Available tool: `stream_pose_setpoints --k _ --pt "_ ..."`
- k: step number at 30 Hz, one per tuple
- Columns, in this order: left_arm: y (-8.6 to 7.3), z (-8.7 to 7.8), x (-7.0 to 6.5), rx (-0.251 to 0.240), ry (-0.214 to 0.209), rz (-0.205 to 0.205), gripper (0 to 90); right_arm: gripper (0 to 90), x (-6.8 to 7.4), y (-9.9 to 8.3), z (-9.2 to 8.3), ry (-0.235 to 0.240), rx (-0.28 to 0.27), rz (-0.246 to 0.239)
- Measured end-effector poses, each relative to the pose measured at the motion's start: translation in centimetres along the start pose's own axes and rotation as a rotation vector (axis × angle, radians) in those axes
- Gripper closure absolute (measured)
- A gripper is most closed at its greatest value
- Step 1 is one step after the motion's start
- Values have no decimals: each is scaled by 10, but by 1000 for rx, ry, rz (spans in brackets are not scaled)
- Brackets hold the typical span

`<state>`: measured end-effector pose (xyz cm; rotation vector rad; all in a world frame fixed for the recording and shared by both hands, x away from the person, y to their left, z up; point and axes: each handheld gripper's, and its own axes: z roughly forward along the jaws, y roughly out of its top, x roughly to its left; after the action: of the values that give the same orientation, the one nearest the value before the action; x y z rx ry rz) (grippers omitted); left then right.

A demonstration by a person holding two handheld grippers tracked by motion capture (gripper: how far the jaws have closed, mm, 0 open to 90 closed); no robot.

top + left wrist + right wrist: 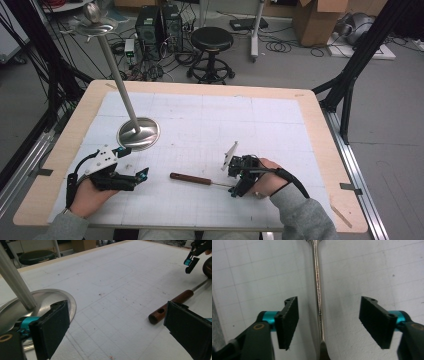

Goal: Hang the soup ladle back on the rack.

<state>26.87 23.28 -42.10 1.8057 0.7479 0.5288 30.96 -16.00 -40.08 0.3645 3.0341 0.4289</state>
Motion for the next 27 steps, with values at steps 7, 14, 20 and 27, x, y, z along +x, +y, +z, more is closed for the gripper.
stream_pose_setpoints --k 7,14,20,27 --pt "0 0 0 1 -3 -3 72 442 1 1 3 7 31 -2" --pt "0 0 0 4 -5 -3 72 588 4 0 5 16 71 -19" --pt "-1 1 0 8 -8 -4 72 677 4 -1 6 27 91 -36" --pt "-1 1 -1 11 -9 -3 72 824 4 -3 6 49 77 -42"
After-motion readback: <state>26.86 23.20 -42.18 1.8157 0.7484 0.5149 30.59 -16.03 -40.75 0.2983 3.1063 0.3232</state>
